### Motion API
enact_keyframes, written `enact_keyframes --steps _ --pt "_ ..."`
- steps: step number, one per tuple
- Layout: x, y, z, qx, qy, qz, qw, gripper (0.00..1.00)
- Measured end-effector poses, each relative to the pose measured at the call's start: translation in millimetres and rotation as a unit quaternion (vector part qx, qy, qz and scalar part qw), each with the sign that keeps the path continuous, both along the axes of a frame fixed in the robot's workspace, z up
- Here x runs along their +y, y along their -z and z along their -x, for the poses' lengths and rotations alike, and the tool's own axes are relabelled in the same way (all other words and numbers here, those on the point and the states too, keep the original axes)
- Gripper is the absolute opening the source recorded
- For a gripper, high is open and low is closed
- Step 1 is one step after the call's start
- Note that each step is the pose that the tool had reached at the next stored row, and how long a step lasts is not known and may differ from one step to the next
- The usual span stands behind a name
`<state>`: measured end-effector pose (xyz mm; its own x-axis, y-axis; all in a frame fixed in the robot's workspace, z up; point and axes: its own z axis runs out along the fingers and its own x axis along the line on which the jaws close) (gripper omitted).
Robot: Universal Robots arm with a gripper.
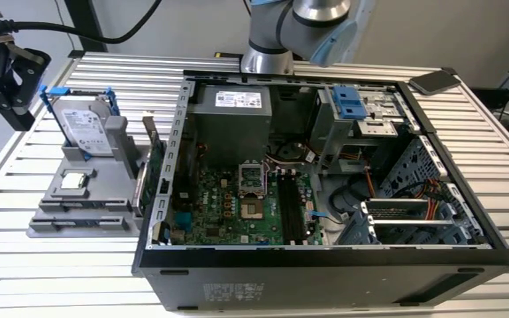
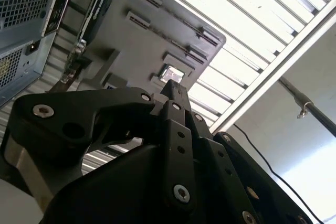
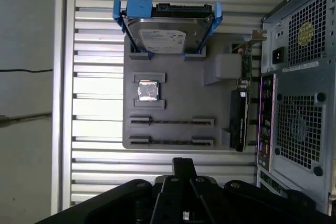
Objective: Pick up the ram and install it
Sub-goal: 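Reach for the ram, then pick up the ram and move it above insertion slot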
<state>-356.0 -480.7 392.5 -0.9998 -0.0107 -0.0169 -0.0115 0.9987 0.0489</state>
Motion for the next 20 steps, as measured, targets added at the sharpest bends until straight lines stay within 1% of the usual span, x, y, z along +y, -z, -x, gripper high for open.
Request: enact_keyframes --steps 20 --pt "0.0 0.0 0.0 0.0005 -0.002 0.0000 1.00000 0.00"
